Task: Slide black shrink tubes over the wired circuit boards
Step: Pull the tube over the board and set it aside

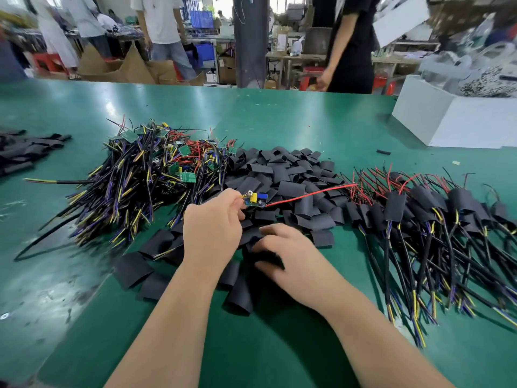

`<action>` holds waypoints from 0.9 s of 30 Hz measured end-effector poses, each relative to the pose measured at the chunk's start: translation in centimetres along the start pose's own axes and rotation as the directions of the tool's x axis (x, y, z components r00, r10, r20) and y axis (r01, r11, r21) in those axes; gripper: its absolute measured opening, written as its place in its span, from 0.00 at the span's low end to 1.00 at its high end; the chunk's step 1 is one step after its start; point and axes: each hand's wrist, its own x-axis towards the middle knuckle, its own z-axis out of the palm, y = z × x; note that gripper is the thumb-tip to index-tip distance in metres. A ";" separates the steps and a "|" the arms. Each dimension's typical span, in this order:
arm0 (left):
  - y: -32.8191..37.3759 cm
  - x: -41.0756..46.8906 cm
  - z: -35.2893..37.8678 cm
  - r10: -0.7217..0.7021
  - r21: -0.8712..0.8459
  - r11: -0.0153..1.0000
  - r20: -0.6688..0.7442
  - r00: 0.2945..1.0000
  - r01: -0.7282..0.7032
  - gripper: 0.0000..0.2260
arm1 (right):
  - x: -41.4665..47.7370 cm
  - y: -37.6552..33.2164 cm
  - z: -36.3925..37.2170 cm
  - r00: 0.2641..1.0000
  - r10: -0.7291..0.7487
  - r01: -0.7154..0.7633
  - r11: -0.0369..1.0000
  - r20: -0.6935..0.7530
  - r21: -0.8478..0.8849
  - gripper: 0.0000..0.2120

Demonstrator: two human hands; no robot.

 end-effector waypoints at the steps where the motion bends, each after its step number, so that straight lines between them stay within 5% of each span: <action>1: -0.1 0.0 0.0 0.007 -0.008 1.000 0.004 1.000 -0.007 0.07 | 0.1 -0.1 0.2 1.000 0.004 -0.004 1.000 0.031 -0.008 0.11; 7: 0.1 -0.1 0.0 0.066 -0.014 0.998 0.042 0.997 -0.066 0.07 | 0.4 -0.2 0.4 0.986 0.148 -0.160 0.958 -0.071 -0.237 0.12; 10: 0.1 -0.1 0.0 0.071 -0.029 0.997 0.047 0.996 -0.070 0.07 | 0.4 0.3 0.4 0.983 0.130 -0.173 0.886 -0.127 -0.430 0.14; 13: 0.0 -0.1 0.0 0.072 -0.042 0.997 0.043 0.996 -0.070 0.08 | 0.4 0.1 -0.1 0.974 0.054 -0.148 0.887 -0.220 -0.438 0.06; 15: -0.2 0.0 -0.1 0.061 -0.063 0.996 0.030 0.998 -0.059 0.08 | 0.5 0.3 -0.3 0.937 0.057 -0.171 0.936 -0.345 -0.309 0.04; 17: -0.4 0.0 -0.1 0.039 -0.088 0.995 0.008 0.999 -0.038 0.08 | 0.3 0.4 -0.7 0.877 0.219 -0.244 0.970 -0.428 -0.005 0.09; 21: -0.9 0.2 0.1 0.011 -0.144 0.989 -0.013 1.000 -0.012 0.09 | 0.0 1.4 -1.4 0.747 0.470 -0.290 0.867 -0.470 0.406 0.12; 23: -1.0 0.2 0.2 -0.002 -0.154 0.988 -0.009 1.000 0.000 0.10 | 0.1 2.0 -2.1 0.700 0.609 -0.275 0.712 -0.373 0.646 0.09; 27: -1.3 0.2 0.3 -0.034 -0.178 0.984 -0.020 0.999 0.030 0.08 | 0.4 2.6 -3.7 0.635 0.771 -0.134 0.181 -0.055 0.974 0.04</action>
